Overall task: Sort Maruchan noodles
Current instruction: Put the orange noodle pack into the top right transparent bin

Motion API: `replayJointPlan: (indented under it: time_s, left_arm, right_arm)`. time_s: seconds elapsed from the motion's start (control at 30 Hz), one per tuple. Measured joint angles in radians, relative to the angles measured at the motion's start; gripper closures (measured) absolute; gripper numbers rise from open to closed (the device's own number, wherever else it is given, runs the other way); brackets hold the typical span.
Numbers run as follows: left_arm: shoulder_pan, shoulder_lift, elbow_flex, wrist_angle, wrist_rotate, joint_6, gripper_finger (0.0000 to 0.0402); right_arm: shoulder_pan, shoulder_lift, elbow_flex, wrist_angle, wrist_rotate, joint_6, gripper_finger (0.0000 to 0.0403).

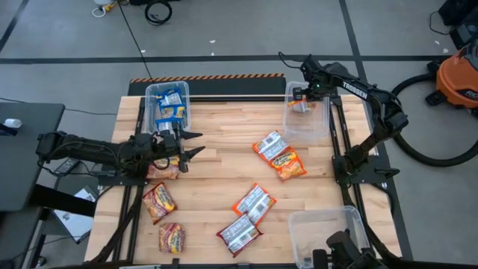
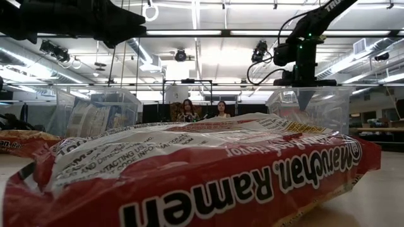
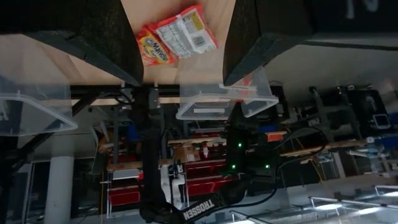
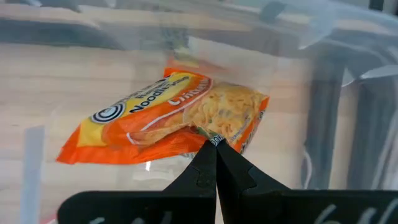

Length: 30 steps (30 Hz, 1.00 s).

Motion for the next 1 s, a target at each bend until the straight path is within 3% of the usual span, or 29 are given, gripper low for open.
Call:
replayJointPlan:
  time_s: [0.37, 0.83, 1.0]
  left_arm:
    - [0.0, 0.0, 0.0, 0.019, 0.0, 0.041, 0.0173]
    - [0.0, 0.0, 0.001, 0.026, 0.0, 0.015, 0.0173]
    - [0.0, 0.0, 0.001, 0.026, 0.0, 0.016, 0.0173]
  right_arm:
    - [0.027, 0.0, 0.106, -0.065, 0.024, 0.015, 0.0401]
    - [-0.026, 0.002, 0.01, -0.033, 0.111, 0.022, 0.0401]
    - [-0.038, 0.002, 0.01, 0.021, 0.095, 0.04, 0.0401]
